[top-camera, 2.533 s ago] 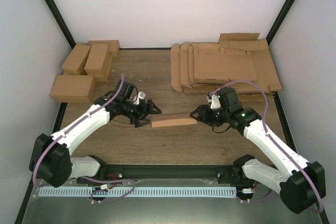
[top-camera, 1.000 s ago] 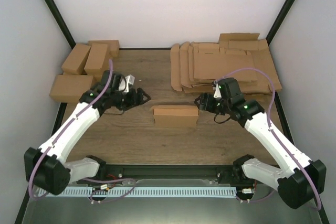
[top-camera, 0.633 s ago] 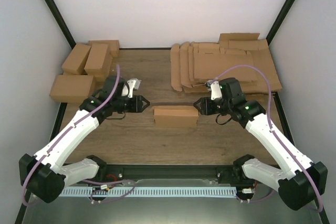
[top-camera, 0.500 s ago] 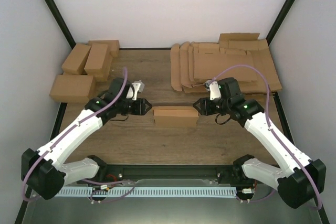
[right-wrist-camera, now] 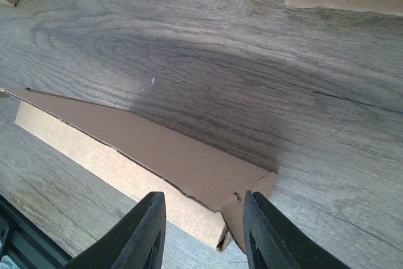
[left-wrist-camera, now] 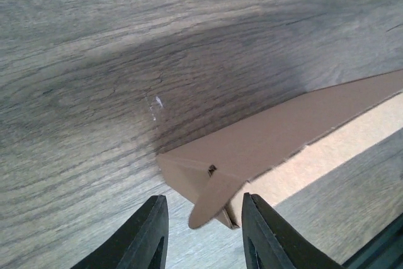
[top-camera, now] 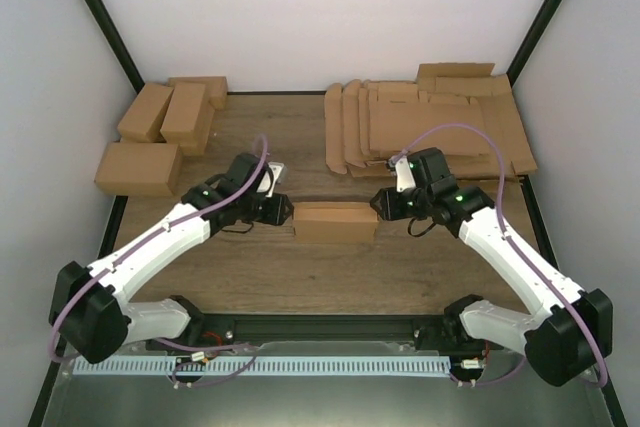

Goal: Fold the paper box

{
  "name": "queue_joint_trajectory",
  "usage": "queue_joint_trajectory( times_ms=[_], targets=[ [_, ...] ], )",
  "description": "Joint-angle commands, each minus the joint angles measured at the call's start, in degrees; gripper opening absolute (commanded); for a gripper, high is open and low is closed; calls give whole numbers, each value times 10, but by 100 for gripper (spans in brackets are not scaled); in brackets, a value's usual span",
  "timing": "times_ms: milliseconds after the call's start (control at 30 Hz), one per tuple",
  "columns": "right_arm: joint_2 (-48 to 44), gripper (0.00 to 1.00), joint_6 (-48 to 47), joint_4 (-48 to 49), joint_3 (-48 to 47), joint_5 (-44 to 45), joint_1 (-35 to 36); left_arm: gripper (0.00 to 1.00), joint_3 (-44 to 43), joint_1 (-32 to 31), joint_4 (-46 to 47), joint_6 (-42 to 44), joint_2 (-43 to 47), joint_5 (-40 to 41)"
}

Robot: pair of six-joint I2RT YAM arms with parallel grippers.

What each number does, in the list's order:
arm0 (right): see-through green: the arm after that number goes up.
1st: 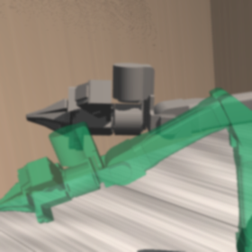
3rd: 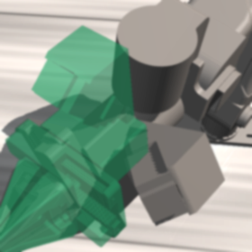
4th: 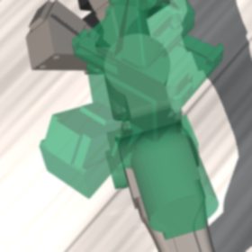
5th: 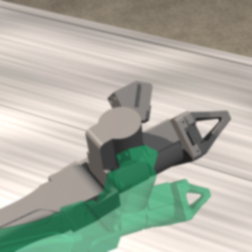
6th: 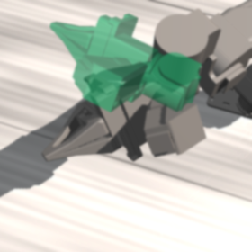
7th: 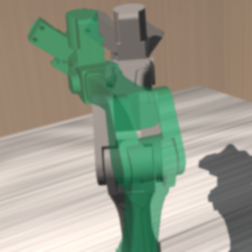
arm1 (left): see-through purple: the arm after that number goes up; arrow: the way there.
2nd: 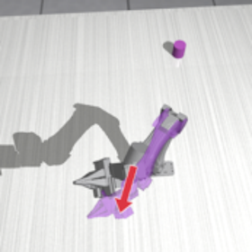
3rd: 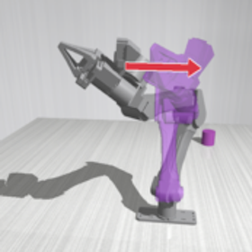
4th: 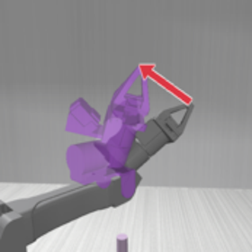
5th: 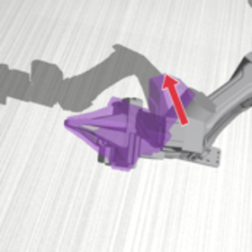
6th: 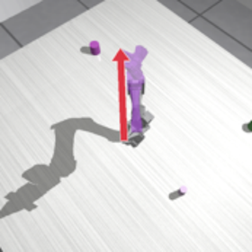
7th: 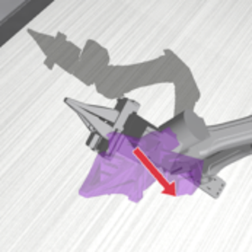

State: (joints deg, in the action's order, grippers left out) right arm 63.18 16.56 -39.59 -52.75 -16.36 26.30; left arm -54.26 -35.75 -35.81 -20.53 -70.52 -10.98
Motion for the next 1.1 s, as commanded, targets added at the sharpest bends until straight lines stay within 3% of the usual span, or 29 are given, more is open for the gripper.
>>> queue_joint_trajectory(
  times_ms=[0,267,533,633,767,900,1067],
  targets=[
    [8,34,5,2,-2,12,9,32,-11,-4,-1,16,-14,18],
    [14,25,9,6,-3,17,18,17,-33,-15,-14,14,-28,14],
    [9,23,29,-16,-10,41,29,16,-57,-26,-41,-2,-37,28],
    [10,32,43,-33,-15,56,30,15,-62,-28,-47,-11,-41,33],
    [3,33,49,-48,-18,74,32,13,-65,-29,-56,-18,-47,39],
    [0,26,50,-49,-16,73,32,6,-69,-32,-62,-25,-52,38],
    [2,19,55,-38,-18,59,37,5,-74,-38,-65,-36,-52,38]
  ],
)
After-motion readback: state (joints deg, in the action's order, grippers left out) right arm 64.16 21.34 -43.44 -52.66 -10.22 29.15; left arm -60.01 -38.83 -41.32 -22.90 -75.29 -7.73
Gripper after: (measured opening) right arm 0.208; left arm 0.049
